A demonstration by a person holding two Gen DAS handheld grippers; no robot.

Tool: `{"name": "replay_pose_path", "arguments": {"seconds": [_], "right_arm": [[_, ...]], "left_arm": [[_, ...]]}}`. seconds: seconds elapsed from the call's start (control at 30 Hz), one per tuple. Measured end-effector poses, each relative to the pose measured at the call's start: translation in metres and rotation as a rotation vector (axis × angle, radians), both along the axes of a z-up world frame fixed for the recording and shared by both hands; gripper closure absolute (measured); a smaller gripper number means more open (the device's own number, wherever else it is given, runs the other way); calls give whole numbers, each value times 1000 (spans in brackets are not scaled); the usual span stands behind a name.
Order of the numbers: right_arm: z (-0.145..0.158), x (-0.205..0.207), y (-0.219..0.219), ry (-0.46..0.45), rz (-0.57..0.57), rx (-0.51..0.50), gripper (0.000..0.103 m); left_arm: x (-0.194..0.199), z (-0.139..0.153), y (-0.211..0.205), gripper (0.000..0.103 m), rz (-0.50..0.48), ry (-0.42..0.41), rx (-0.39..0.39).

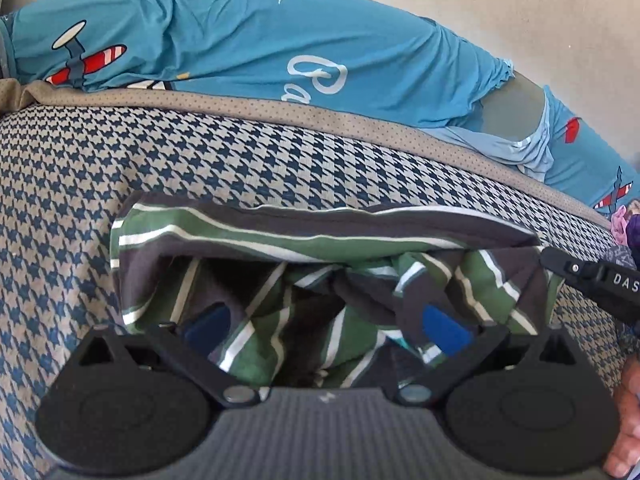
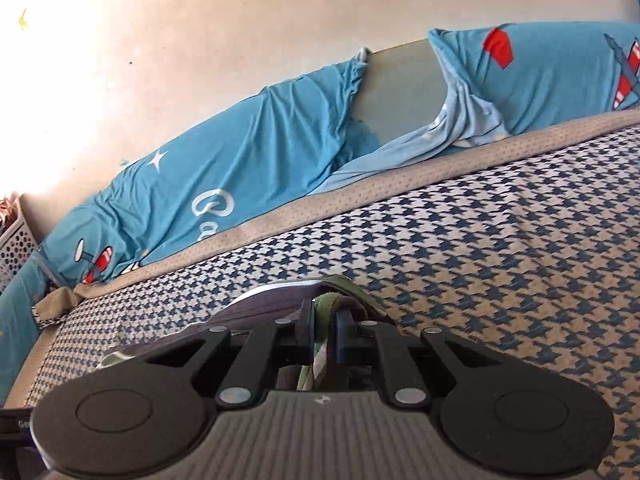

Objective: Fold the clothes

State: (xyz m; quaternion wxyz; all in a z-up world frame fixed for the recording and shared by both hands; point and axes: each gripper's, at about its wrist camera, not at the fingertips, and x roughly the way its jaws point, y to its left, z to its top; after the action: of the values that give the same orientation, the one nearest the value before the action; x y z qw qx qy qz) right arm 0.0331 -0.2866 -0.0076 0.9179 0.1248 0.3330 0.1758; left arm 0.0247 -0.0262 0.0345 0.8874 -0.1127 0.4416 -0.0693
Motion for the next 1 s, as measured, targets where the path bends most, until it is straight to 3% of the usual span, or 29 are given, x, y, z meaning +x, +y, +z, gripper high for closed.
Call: {"name": "replay_pose_path", "arguments": {"seconds": [0.17,0.27,0.4,0.53,1.0], "right_arm": [[-5,7,-11,81,-33,-8,91],[-4,6,-19,96,-44,7,85],[0,1,-23,86,-36,-5,73],[-2,-1,-33,108,-21,6,67],[-47,-5,-43,350,108,67,58]], "left_arm": [[1,-6,-12,0,-21,13,20],[2,-9,-18,0,-30,19,18],[4,-8,-21,0,-40,28,-32],[3,-2,-21,0,-50,20,-96],[-16,3,-44,0,-208,46,-85]]}}
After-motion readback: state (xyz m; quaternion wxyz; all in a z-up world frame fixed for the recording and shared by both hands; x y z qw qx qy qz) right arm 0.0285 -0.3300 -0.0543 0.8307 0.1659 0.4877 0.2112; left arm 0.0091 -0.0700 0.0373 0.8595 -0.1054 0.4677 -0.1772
